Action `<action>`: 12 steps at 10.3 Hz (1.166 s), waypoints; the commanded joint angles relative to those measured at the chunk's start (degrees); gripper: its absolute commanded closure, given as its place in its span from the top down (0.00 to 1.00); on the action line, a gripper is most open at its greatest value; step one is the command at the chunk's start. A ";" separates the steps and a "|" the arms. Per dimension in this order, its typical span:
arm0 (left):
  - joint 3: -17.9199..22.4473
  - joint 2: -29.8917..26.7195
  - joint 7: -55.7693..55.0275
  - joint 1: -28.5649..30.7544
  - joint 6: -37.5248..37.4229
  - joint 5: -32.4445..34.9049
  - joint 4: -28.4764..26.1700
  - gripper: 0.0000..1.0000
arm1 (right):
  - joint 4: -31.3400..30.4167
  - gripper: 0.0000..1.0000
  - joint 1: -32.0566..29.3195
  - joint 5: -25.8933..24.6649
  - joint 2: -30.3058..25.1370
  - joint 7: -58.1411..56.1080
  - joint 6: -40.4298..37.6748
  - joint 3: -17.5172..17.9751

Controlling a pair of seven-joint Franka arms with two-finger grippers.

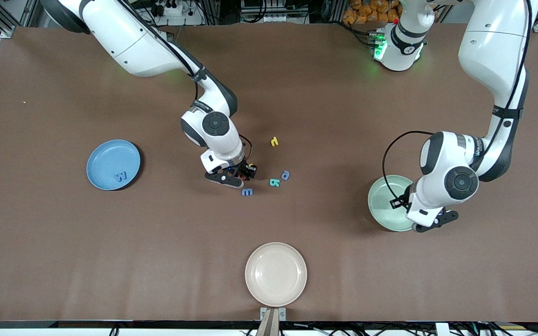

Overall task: Sort uppercase to blue plate, lowercase to green plate
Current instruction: 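Place the pink m on the green plate while the right gripper grasps Q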

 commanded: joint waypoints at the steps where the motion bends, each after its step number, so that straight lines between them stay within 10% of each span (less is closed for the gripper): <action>1: 0.15 0.12 2.28 -0.44 -1.04 -1.35 -0.11 1.00 | 1.24 0.54 1.02 -2.87 1.08 2.20 0.00 -0.90; 12: 0.15 2.76 -5.09 -3.78 -0.95 -1.17 7.27 1.00 | 1.33 0.37 0.58 -4.29 1.00 1.15 -0.53 -1.08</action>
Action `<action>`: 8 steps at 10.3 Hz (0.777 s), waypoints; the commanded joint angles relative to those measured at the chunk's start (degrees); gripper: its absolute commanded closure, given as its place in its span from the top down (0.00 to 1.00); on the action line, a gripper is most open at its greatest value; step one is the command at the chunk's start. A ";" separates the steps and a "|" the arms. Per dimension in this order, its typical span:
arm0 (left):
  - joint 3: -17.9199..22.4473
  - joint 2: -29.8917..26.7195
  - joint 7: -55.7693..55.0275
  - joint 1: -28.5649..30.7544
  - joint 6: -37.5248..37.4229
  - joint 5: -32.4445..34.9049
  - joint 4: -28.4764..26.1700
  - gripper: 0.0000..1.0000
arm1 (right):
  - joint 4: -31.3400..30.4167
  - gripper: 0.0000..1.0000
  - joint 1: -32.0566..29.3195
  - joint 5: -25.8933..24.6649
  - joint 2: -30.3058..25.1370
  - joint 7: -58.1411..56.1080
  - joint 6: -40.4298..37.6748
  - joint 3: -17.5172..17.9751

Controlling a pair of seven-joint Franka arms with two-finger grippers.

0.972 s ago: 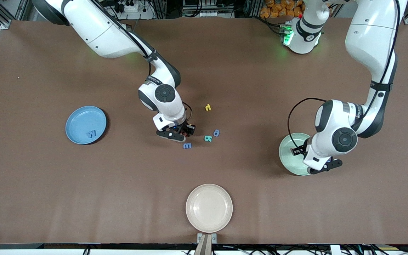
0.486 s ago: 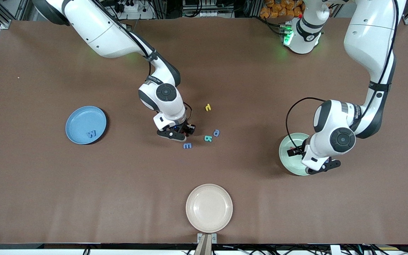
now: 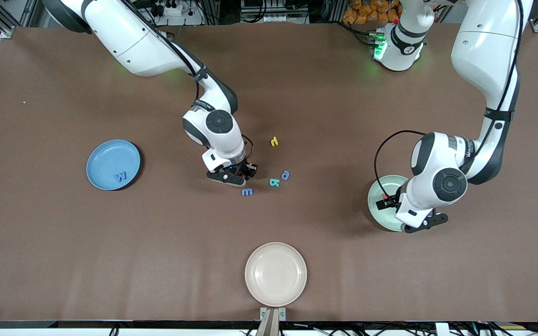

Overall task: Sort uppercase to blue plate, lowercase to green plate
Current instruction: 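Place the pink m on the green plate while the right gripper grasps Q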

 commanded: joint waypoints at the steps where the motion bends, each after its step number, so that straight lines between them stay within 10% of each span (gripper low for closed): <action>1: 0.33 1.60 -3.69 -2.02 -0.79 -1.16 3.94 1.00 | 1.24 0.37 -0.14 -1.74 0.82 0.54 -0.25 -0.65; 8: 0.33 2.04 -12.29 -4.66 0.18 -1.16 4.56 1.00 | -1.02 0.37 -4.53 -0.77 -6.47 -10.33 -8.07 -0.04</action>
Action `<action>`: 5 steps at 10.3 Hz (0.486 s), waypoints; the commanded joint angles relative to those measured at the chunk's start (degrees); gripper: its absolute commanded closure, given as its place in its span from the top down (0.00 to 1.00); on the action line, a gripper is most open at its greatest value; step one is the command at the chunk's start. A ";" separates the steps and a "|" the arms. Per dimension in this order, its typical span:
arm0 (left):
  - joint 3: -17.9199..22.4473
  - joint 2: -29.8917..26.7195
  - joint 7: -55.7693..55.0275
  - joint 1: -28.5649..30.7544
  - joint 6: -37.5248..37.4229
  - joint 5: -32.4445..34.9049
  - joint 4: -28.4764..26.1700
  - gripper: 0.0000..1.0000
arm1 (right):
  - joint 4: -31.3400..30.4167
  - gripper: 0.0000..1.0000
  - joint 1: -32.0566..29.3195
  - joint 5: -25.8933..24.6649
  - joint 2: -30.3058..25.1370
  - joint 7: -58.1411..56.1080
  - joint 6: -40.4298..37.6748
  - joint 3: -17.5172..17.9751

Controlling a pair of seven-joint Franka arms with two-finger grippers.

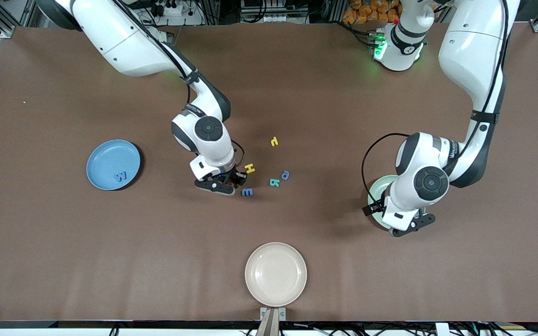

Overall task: Sort uppercase to blue plate, lowercase to green plate
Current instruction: 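Place the pink m on the green plate while the right gripper grasps Q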

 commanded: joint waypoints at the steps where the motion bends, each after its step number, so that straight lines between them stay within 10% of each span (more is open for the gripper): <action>1: 0.43 1.08 -7.83 -2.74 0.05 -1.05 2.10 1.00 | -4.44 0.37 -2.57 -0.65 -4.35 -6.77 -1.34 1.04; 5: 0.34 3.71 -26.21 -7.58 0.05 -1.31 6.93 1.00 | -13.49 0.38 -7.74 2.59 -11.99 -28.53 -2.13 0.51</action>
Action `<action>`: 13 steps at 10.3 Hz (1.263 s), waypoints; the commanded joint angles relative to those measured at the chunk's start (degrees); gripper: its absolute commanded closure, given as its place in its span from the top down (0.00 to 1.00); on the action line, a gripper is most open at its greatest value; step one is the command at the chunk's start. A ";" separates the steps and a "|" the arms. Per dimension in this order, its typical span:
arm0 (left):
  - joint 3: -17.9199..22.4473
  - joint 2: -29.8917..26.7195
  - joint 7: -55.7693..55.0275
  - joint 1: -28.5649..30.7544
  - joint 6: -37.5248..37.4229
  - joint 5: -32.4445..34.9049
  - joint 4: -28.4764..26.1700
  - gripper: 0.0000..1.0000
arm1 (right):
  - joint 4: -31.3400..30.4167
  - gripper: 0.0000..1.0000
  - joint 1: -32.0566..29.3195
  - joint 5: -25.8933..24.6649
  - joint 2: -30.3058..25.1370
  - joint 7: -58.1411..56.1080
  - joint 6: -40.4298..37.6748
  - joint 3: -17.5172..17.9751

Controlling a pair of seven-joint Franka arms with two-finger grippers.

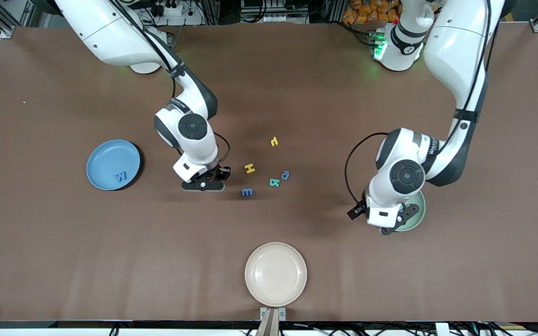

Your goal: Sort uppercase to blue plate, lowercase to green plate

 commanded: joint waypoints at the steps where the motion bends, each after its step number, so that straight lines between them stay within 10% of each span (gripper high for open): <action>1: 0.40 2.55 -8.42 -2.77 0.46 -1.44 4.05 1.00 | -7.21 0.39 -5.20 2.74 -7.16 -16.12 -0.64 -0.30; 4: 0.40 2.82 -16.85 -5.41 4.42 -7.32 4.41 1.00 | -9.94 0.39 -6.18 11.86 -11.73 -41.25 -6.16 -8.10; 10: 0.49 3.26 -34.96 -14.90 6.43 -8.47 4.32 1.00 | -11.78 0.42 -10.75 12.24 -12.19 -68.66 -11.36 -18.32; 11: 0.40 3.52 -37.69 -15.61 7.49 -8.56 4.32 1.00 | -13.10 0.52 -10.75 13.55 -12.19 -68.49 -10.93 -18.33; 12: 0.40 4.13 -40.59 -16.83 8.37 -9.35 4.32 1.00 | -13.46 0.86 -10.75 17.39 -11.75 -68.32 -10.92 -18.33; 13: 0.40 4.75 -43.40 -17.45 9.95 -9.96 4.32 1.00 | -13.63 0.91 -10.75 18.99 -11.31 -68.32 -10.92 -18.41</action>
